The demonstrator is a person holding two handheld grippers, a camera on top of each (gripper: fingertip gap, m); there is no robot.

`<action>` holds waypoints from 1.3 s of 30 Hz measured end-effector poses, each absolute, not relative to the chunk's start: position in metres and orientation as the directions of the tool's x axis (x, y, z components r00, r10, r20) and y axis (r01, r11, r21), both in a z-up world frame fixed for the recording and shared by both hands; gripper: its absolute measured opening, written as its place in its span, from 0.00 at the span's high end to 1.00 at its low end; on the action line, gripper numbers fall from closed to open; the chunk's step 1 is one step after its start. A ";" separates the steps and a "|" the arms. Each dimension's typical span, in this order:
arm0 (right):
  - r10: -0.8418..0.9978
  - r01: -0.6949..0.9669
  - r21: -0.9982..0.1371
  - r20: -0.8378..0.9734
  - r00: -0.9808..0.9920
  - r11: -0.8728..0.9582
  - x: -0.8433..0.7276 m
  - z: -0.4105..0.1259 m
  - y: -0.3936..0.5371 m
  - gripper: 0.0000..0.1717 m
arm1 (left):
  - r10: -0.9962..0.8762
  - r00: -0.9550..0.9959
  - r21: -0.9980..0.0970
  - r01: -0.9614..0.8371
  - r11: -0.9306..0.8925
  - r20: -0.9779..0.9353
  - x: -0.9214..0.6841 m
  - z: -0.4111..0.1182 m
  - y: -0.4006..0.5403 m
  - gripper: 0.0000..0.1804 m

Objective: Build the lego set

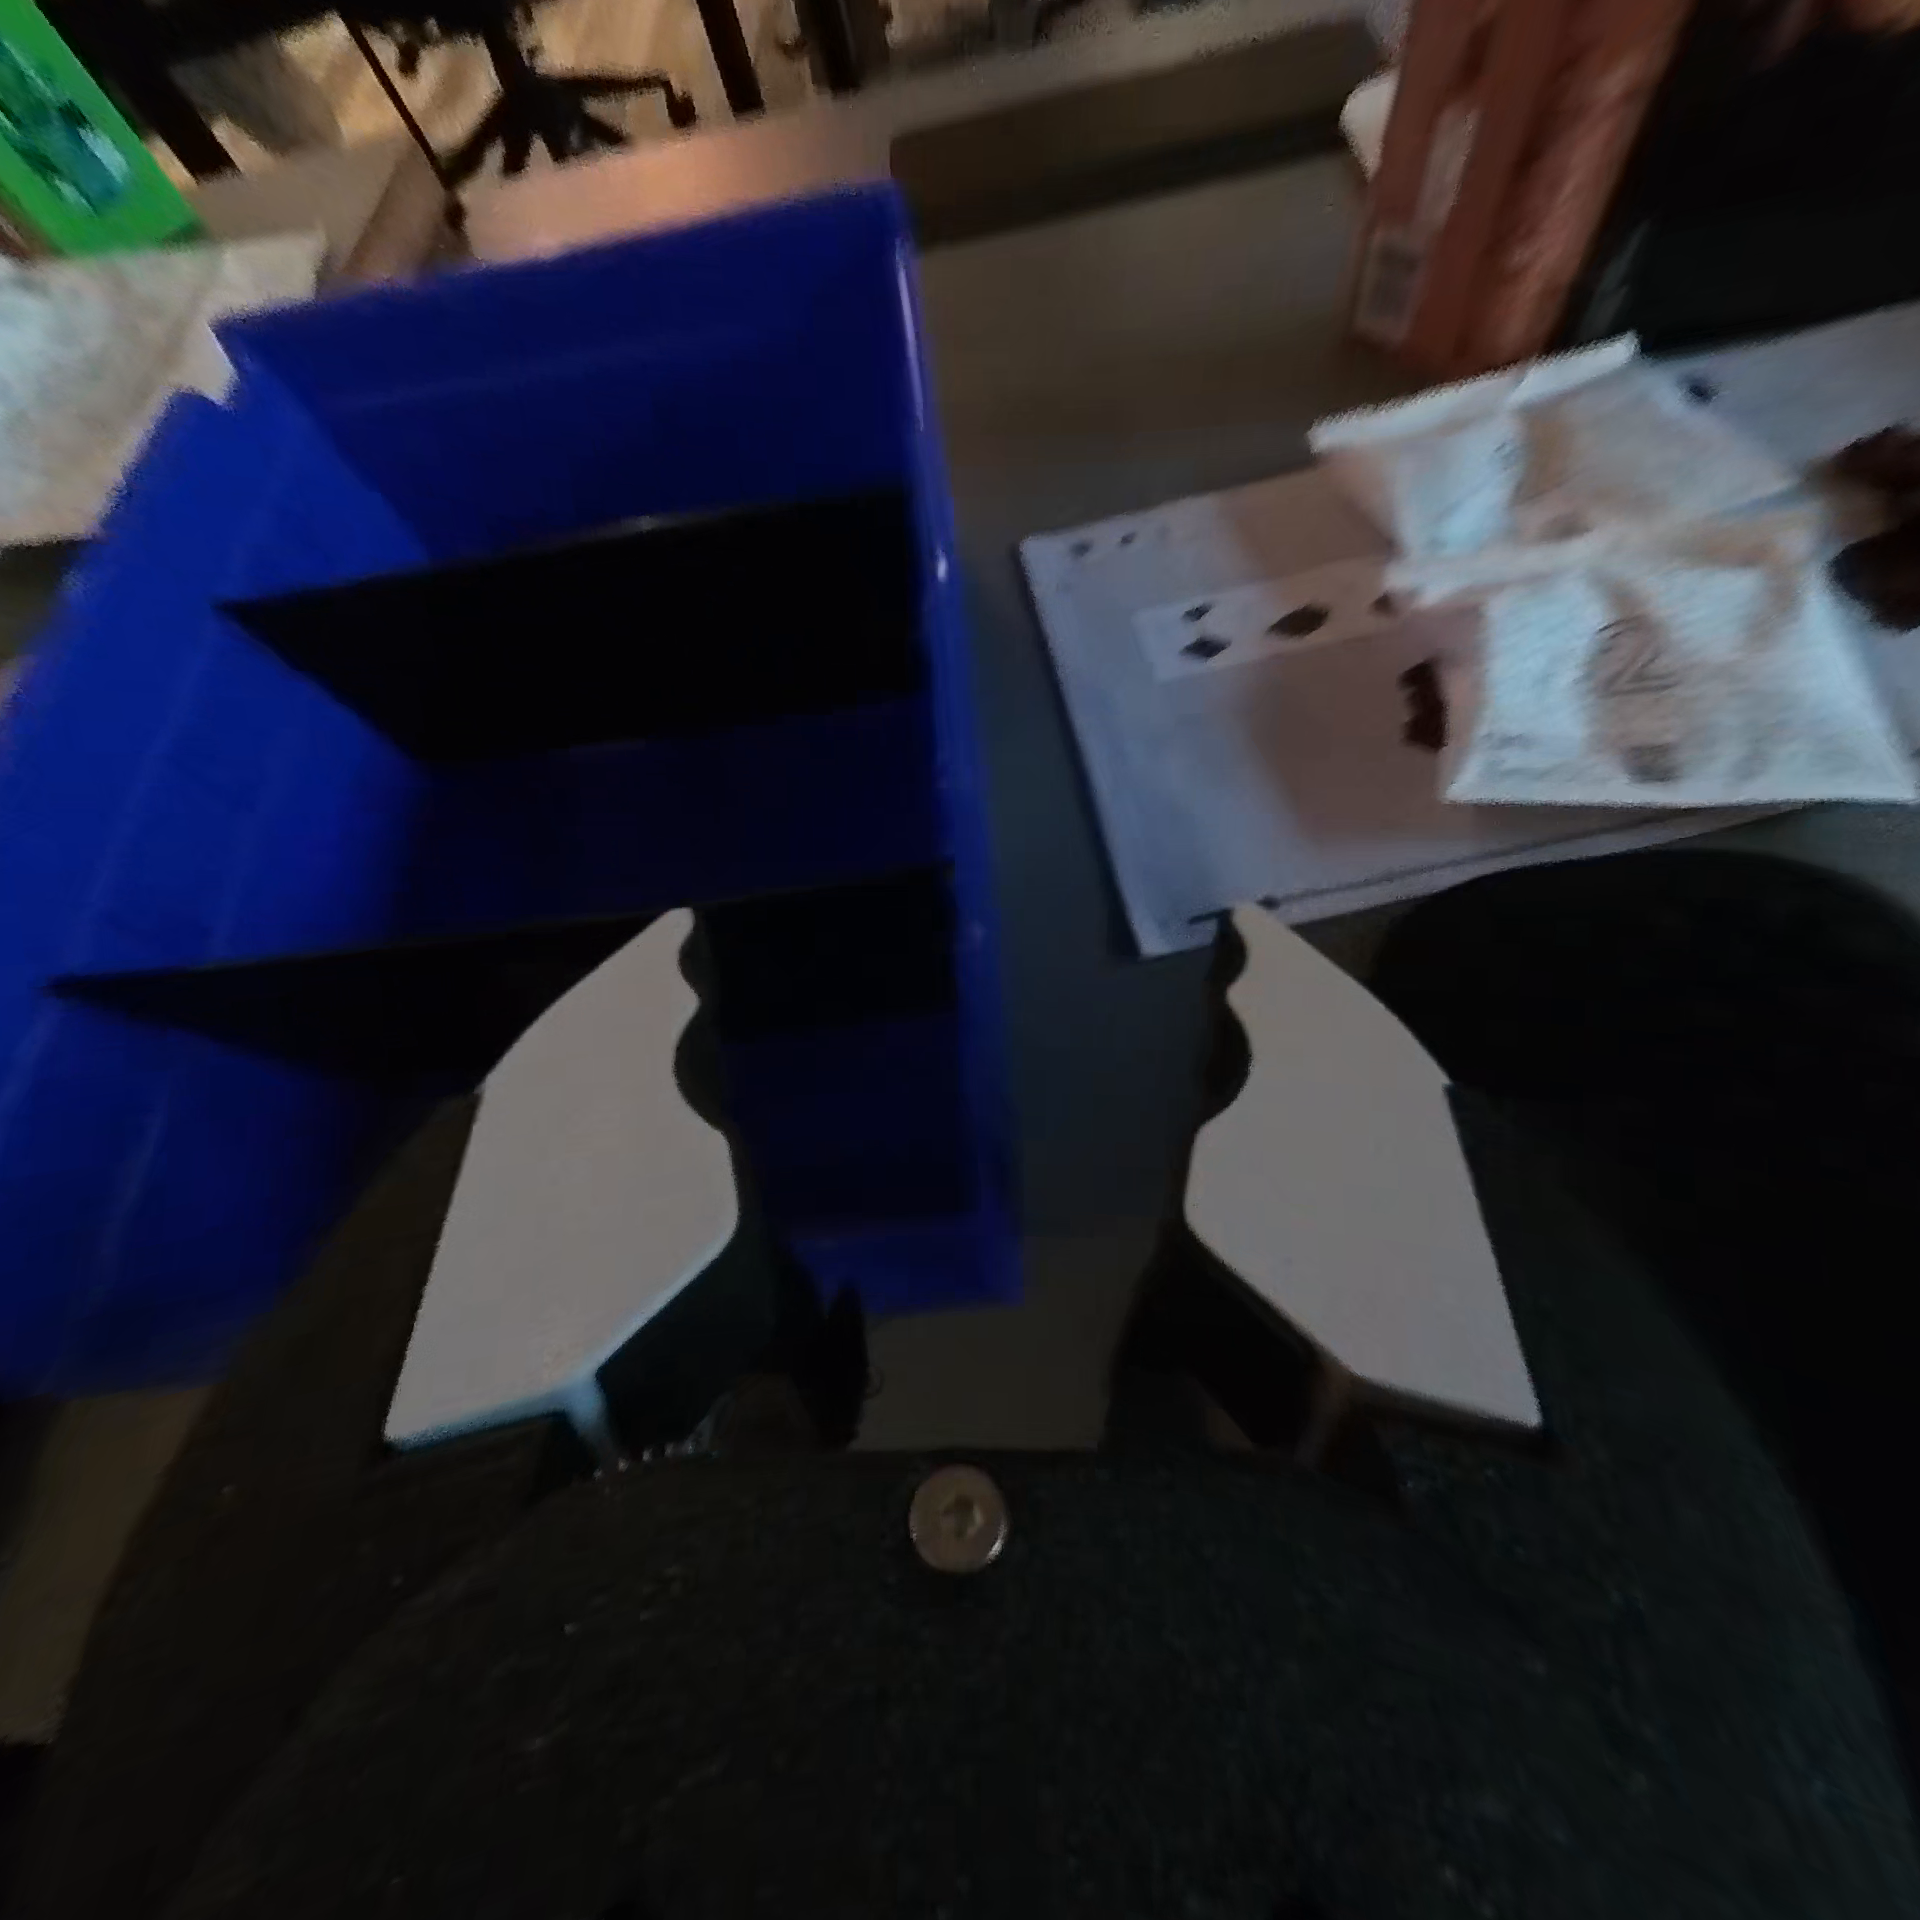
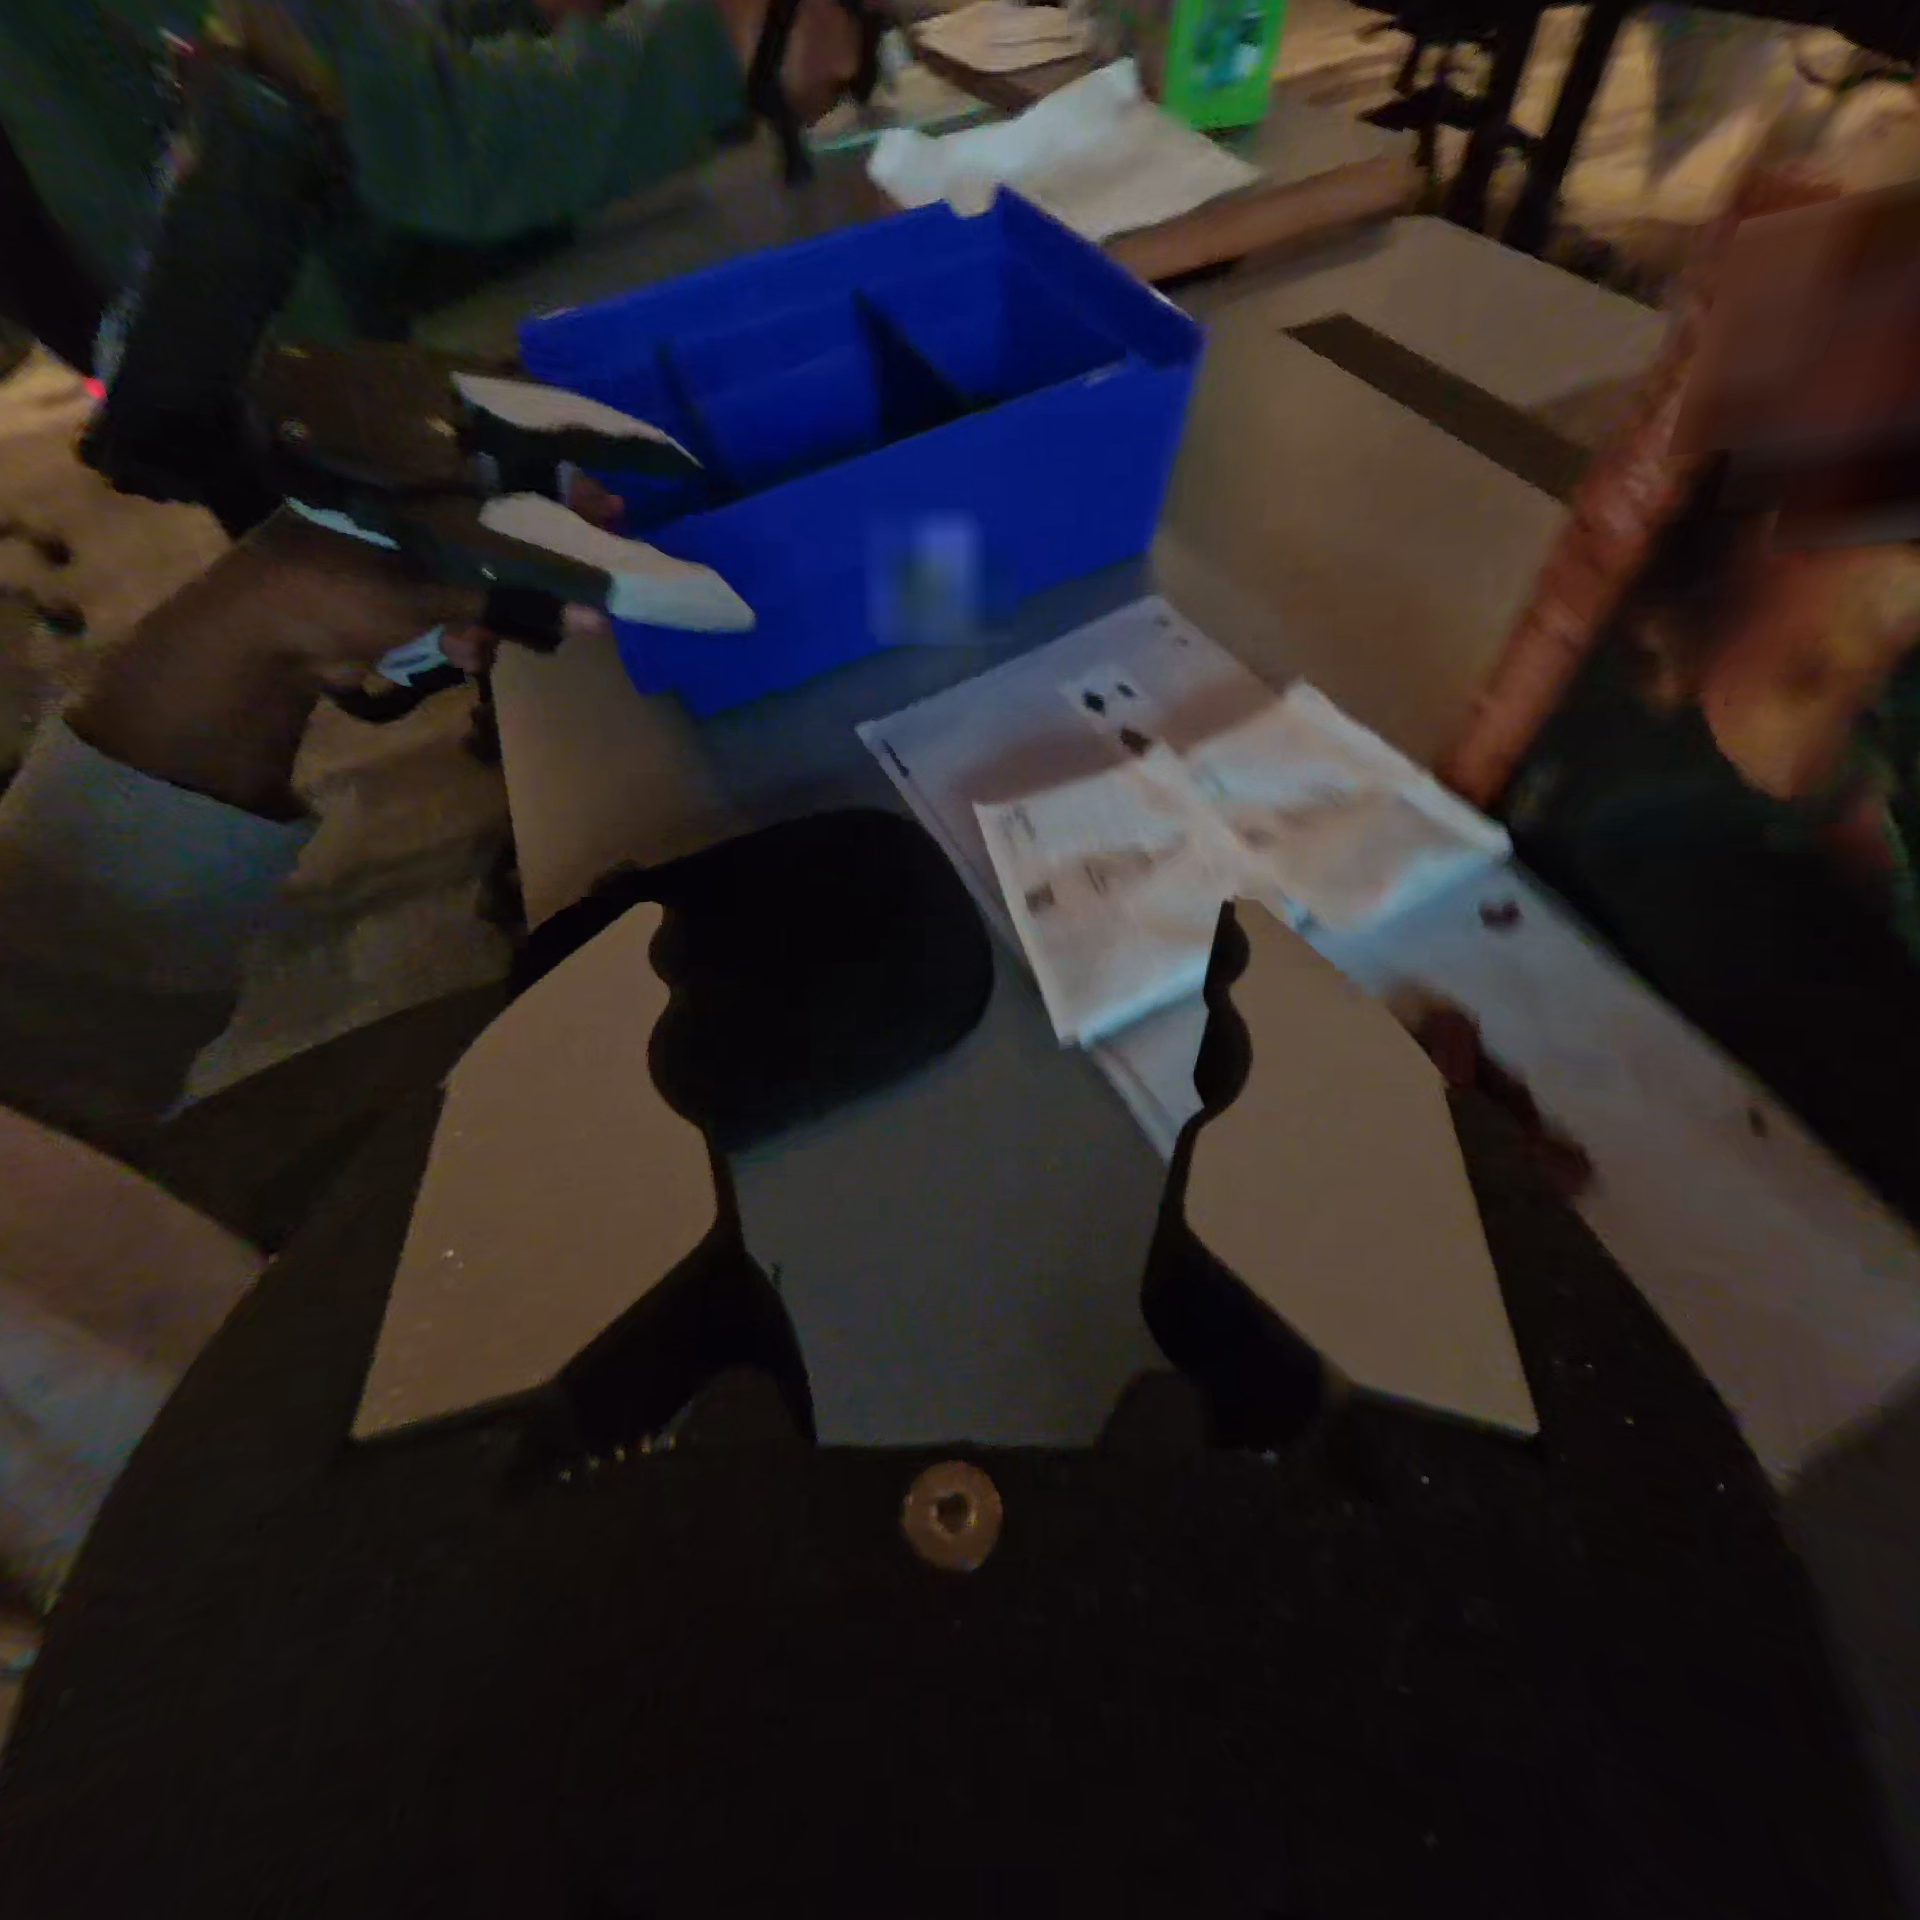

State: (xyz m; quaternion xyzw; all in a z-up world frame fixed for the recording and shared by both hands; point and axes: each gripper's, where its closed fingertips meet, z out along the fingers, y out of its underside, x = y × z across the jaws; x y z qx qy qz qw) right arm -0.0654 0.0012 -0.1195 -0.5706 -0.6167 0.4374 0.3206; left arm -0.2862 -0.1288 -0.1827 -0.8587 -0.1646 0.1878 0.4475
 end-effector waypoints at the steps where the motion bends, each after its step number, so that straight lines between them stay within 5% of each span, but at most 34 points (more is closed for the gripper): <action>1: 0.982 0.426 -0.905 -0.098 -0.163 -0.020 -0.076 -0.117 -0.001 0.46 | 0.454 0.873 -0.820 0.123 -0.559 -0.178 -0.289 -0.188 -0.130 0.52; 4: 0.977 0.436 -0.900 -0.087 -0.196 0.007 -0.101 -0.114 -0.004 0.46 | 0.475 0.859 -0.816 0.131 -0.563 -0.190 -0.295 -0.196 -0.131 0.61; 9: 0.965 0.438 -0.898 -0.079 -0.249 0.039 -0.129 -0.109 -0.008 0.50 | 0.473 0.866 -0.851 0.117 -0.511 -0.165 -0.291 -0.199 -0.128 0.96; 19: 0.945 0.485 -0.865 -0.041 -0.323 0.128 -0.200 -0.109 0.011 0.70 | 0.508 0.838 -0.874 0.083 -0.479 -0.199 -0.288 -0.198 -0.130 0.97; 27: 0.882 0.610 -0.758 -0.099 -0.460 0.233 -0.284 -0.139 0.011 0.64 | 0.500 0.839 -0.850 0.093 -0.519 -0.214 -0.283 -0.199 -0.133 0.98; 39: 0.885 0.634 -0.662 0.098 -0.454 0.399 -0.333 -0.162 0.018 0.63 | 0.481 0.860 -0.831 0.135 -0.539 -0.173 -0.280 -0.197 -0.133 0.95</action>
